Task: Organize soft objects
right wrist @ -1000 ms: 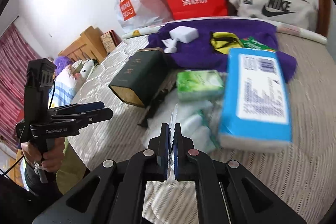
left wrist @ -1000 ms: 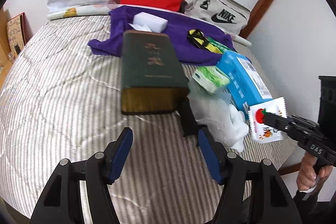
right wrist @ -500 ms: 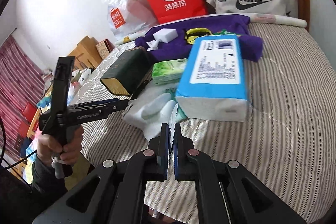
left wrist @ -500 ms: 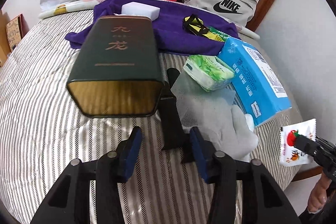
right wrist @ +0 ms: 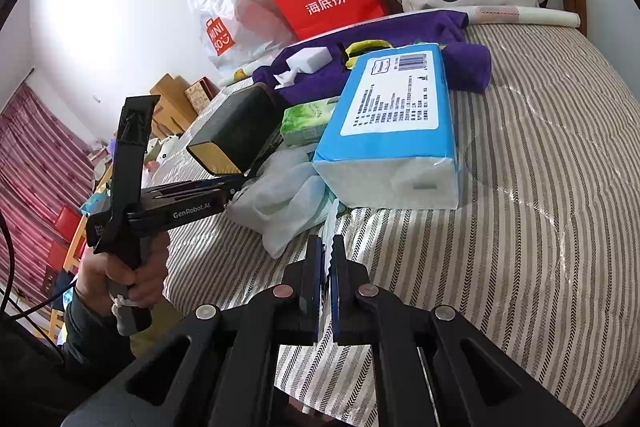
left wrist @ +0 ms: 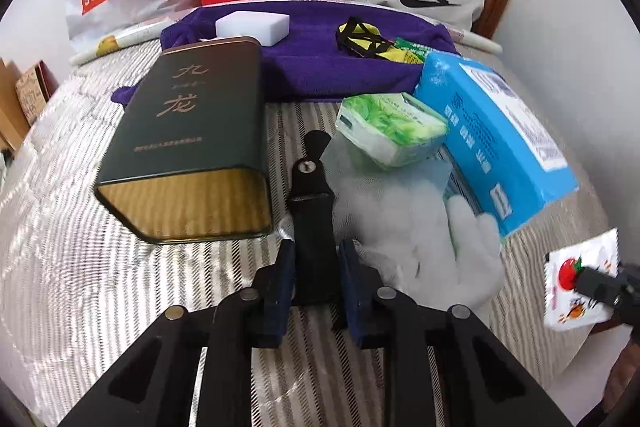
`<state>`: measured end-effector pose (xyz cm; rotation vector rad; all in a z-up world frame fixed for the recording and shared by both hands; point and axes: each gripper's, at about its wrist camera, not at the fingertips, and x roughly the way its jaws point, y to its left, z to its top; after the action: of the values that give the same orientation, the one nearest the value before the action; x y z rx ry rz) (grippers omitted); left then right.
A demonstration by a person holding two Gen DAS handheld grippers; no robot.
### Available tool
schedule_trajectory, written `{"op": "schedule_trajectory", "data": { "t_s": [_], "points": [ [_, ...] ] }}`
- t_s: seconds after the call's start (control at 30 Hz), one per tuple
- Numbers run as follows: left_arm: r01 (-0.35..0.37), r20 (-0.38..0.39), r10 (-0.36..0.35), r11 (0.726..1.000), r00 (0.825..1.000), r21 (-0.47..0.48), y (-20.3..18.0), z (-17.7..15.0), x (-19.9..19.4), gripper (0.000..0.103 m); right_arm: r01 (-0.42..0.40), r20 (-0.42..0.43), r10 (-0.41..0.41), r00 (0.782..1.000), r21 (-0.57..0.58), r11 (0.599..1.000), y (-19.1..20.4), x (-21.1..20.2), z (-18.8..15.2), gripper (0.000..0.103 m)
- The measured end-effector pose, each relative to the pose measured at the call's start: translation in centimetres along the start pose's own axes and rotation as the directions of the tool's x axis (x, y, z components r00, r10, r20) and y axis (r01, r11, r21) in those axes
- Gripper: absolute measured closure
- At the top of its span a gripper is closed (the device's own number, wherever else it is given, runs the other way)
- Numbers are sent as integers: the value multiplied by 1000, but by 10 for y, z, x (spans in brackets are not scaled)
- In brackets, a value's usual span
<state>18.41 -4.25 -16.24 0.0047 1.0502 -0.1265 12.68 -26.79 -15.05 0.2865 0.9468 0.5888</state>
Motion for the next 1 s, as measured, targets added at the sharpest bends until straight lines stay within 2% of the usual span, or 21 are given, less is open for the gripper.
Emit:
{"op": "schedule_trajectory", "data": {
  "t_s": [0.43,0.6,0.77,0.83,0.87,0.9,1.0],
  "points": [
    [7,-25,-7,1000,1000,-4,30,-37,-30,82,20,3,-20,1000,-7,1000,8,-7,-8,99],
    [11,-19,-12,1000,1000,-8,35,-43,-29,82,95,20,-95,995,-11,995,2,-16,-12,99],
    [40,2,-40,999,999,-8,33,-37,-23,69,123,18,-124,992,4,992,-7,-20,-15,99],
    [10,21,-11,1000,1000,19,28,-36,-21,70,124,17,-124,992,8,992,-7,-20,-15,99],
    [-28,27,27,999,999,39,25,-37,-21,81,126,16,-126,992,7,992,-7,-20,-15,99],
    [-62,31,60,997,998,53,23,-37,-20,83,127,16,-127,992,5,992,-6,-20,-15,99],
    [-27,26,26,999,999,34,29,-38,-23,82,123,14,-123,992,2,992,-4,-19,-15,99]
  ]
}}
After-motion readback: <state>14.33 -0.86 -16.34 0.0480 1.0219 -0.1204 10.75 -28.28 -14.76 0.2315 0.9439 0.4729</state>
